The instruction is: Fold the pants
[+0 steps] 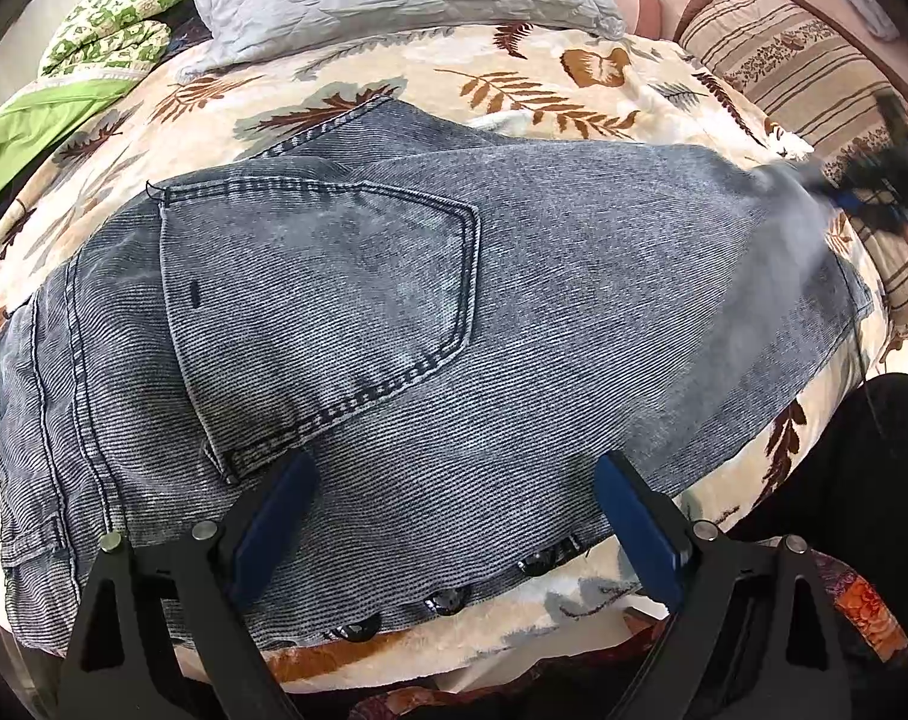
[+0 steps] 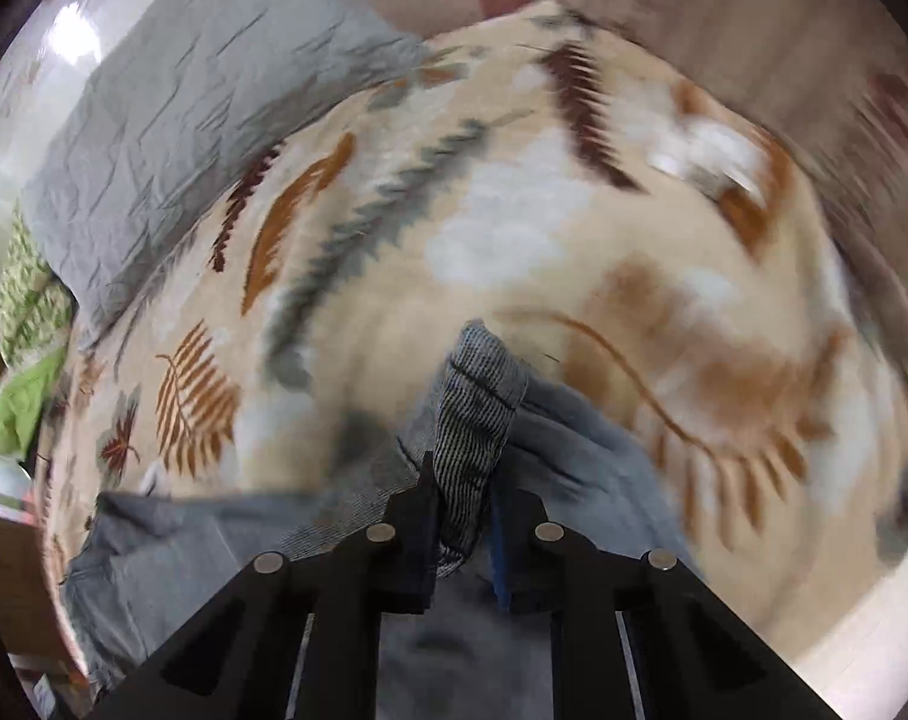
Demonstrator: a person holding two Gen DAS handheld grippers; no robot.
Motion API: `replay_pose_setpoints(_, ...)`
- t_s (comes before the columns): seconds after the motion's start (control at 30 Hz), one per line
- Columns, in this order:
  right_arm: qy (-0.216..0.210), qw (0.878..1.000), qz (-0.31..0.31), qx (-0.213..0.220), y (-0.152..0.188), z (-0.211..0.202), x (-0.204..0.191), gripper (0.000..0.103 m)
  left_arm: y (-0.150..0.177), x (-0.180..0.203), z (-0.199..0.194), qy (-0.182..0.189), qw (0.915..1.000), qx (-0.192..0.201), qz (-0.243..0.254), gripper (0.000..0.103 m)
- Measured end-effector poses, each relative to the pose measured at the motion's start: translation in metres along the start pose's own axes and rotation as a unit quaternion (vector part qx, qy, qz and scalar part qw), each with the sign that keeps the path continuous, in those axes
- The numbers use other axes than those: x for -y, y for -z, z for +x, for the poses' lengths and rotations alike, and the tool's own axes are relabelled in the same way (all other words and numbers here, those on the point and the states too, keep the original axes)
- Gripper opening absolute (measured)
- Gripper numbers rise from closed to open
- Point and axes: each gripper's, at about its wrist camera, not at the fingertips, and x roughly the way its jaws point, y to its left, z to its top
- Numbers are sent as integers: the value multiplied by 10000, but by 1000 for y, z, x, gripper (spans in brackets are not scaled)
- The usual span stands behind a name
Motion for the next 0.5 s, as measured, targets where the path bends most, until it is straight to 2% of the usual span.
replay_pose_setpoints(0.13,-75,9992,302,-232,34,-12,46,13,2,1,2,-67,9999,11,91,94)
replay_pose_setpoints(0.23,-52,9991,270,-336,49,-11,56,13,2,2,3,-108,9998,12,144,95)
replay_pose_setpoints(0.37,137,9990,141,-391,49,-13,48,14,4,1,2,-93,9998,39,188,95)
replay_pose_setpoints(0.43,-5,9973,528,-517,42,-17,53,14,5,1,0,-69,9997,47,212,95)
replay_pose_setpoints(0.5,-263,9951,834,-459,37,-23,59,15,7,1,0,-68,9995,79,285,95)
